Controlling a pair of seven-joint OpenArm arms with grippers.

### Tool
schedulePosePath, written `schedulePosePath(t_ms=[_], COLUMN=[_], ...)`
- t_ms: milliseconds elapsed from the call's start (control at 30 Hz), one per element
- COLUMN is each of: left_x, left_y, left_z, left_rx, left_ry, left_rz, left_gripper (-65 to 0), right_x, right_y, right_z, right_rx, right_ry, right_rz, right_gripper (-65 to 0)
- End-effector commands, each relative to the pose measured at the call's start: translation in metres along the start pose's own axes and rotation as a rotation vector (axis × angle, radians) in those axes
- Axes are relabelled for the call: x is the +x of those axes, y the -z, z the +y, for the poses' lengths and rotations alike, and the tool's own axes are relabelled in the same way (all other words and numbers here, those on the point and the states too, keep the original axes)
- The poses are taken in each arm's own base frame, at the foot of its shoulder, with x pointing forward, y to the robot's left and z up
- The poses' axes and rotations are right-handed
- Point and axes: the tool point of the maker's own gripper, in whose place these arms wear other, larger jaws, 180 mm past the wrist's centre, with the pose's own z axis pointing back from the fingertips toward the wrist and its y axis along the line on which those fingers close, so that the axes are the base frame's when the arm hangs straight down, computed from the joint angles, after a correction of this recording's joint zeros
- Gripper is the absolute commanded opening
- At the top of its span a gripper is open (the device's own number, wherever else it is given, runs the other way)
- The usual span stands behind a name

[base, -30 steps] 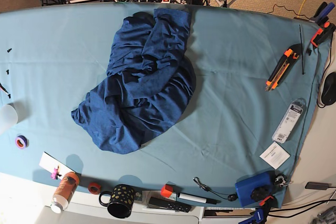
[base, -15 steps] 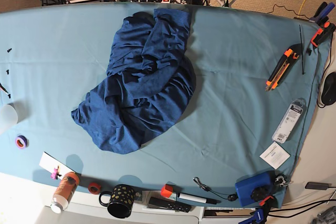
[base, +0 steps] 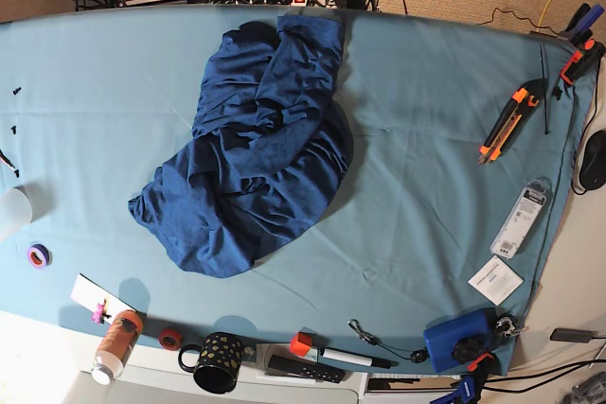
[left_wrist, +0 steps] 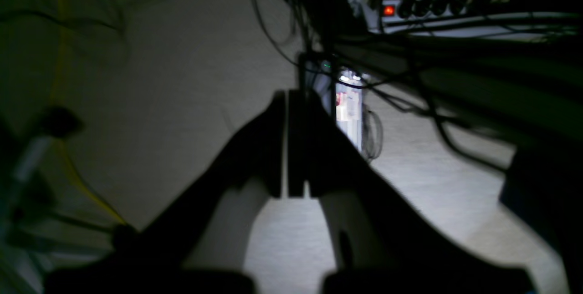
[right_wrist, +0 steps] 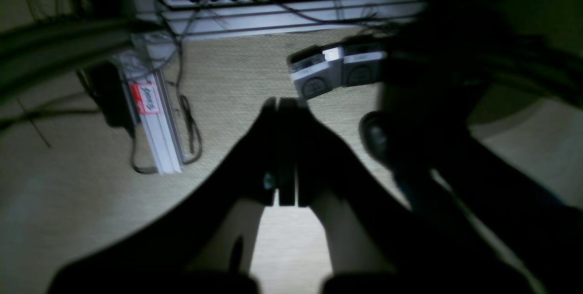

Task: Layout the t-shirt on the table in an organized manner, then fold the t-shirt properly

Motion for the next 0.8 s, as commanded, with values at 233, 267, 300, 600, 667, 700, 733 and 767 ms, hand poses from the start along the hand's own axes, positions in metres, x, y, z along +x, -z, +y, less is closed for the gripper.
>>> schedulePosePath(t_ms=[233,267,300,600,667,700,733,767], left_x=[0.042,0.048,0.055,0.106,0.127,0.138,0.140,0.142], left_y=[-0.089,-0.099,-0.108,-0.180,-0.197,-0.205,-0.208,-0.209], left_z=[0.000,-0.004,-0.010,-0.091,-0.108,-0.115,-0.119,-0.120], left_rx=[-0.070,-0.083,-0.097,-0.355,-0.414,-0.438,-0.454,-0.459], left_ry=[0.202,0.217,0.228,0.326,0.350,0.358,0.363,0.364], left_rz=[-0.129,-0.143,-0.159,-0.234,-0.310,-0.350,-0.366,-0.375], left_gripper=[-65.0,-65.0,-65.0,-65.0,-65.0,-65.0,-65.0,-65.0], right_x=[-0.002,0.003,0.009,0.084,0.110,0.123,0.136,0.149], right_y=[-0.074,-0.083,-0.093,-0.190,-0.213,-0.223,-0.234,-0.245], right_z=[-0.042,-0.046,-0.049,-0.097,-0.106,-0.109,-0.111,-0.112], right_rx=[-0.057,-0.067,-0.077,-0.246,-0.292,-0.314,-0.333,-0.349], right_ry=[-0.159,-0.163,-0.167,-0.229,-0.248,-0.256,-0.267,-0.278], right_rz=[-0.046,-0.066,-0.087,-0.282,-0.358,-0.398,-0.444,-0.494], right_gripper=[-65.0,-65.0,-65.0,-65.0,-65.0,-65.0,-65.0,-65.0])
